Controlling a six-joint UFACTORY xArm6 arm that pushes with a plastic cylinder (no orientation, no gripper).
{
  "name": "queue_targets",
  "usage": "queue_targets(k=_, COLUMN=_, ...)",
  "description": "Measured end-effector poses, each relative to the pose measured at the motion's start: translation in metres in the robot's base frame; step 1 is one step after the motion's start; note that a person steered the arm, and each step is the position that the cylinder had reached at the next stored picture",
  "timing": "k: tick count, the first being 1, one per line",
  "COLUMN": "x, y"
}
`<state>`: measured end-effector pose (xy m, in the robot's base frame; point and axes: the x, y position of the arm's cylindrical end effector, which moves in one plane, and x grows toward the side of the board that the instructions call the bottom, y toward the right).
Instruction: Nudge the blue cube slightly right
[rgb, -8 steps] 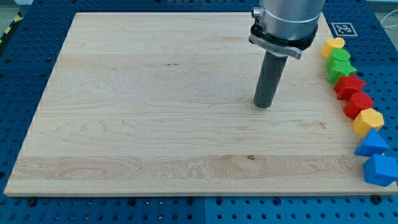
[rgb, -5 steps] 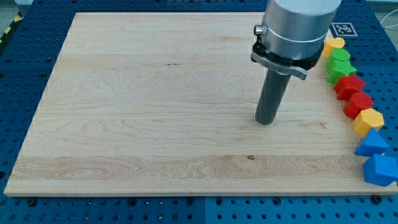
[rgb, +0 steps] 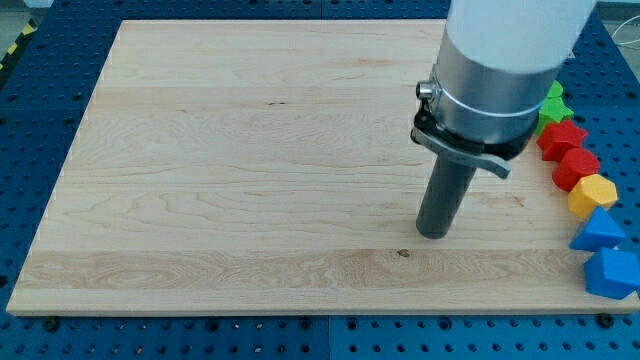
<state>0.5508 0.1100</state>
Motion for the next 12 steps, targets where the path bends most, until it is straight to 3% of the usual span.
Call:
queue_targets(k=4, x=0.068, y=0.022)
queue_targets(k=12, x=0.067, y=0.100)
